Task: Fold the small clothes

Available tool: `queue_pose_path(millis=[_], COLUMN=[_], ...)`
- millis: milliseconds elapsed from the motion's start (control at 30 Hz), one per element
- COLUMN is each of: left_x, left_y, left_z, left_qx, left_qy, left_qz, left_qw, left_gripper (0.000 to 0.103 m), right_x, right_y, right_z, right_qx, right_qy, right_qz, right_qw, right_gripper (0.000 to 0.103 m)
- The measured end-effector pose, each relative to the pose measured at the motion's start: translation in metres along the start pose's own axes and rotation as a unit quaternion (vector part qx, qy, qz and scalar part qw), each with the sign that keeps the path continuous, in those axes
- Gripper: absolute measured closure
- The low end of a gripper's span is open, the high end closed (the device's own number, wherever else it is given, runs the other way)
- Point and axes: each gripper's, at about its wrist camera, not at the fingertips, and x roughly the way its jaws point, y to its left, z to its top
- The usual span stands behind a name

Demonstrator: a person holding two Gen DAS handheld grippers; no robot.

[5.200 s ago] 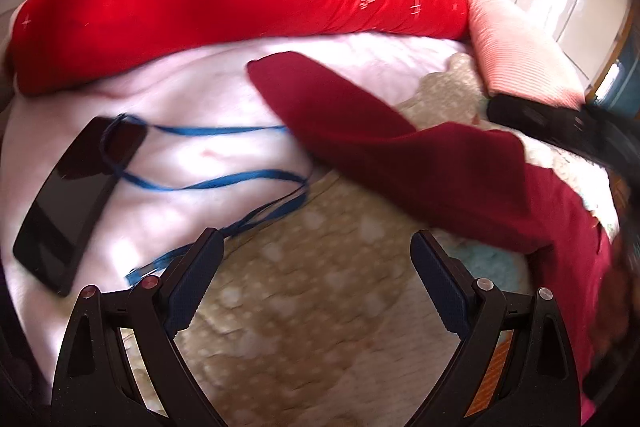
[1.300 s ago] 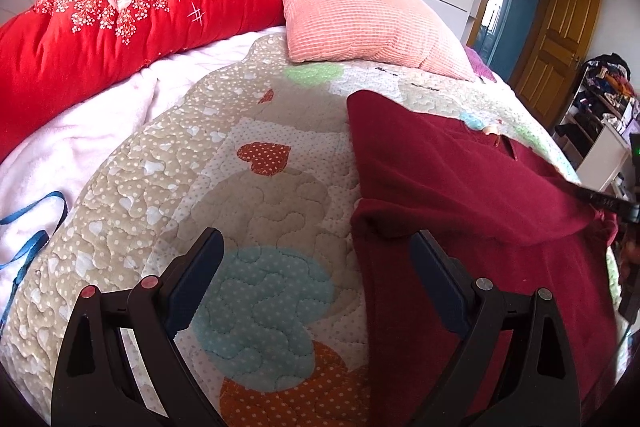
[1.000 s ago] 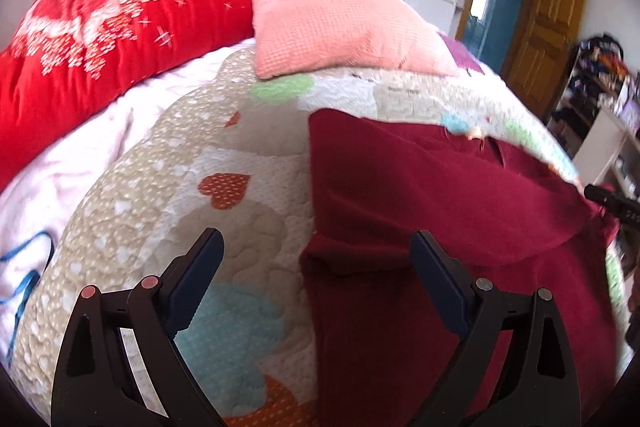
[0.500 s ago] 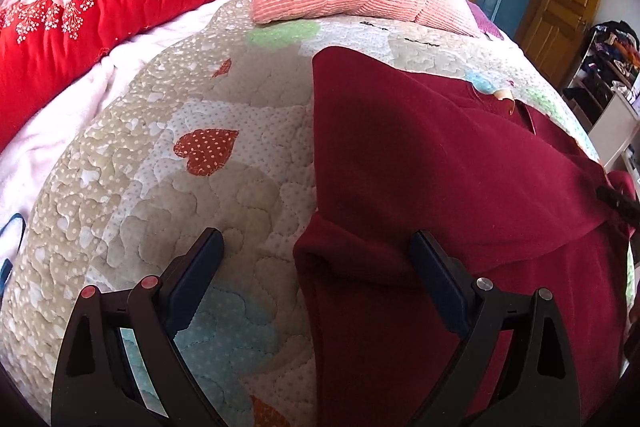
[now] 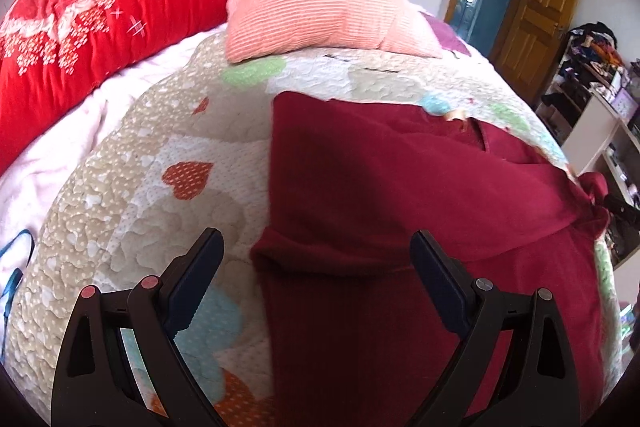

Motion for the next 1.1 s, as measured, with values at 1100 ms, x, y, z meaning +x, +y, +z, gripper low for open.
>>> queue_pose_path(millis=[1100], left_x=[0.010], left_y=[-0.004], left_z=[-0.012], left_qx=[-0.012], left_qy=[0.032], left_qz=[0.013], left_qw=[0.9993], left_gripper=[0.009], right_x=[0.050], right_y=[0.046], right_z=[-0.018], right_qx=[-0.033], right_qy=[0.060], right_qz=[0.038], right_qw=[0.997], right_gripper=[0.055])
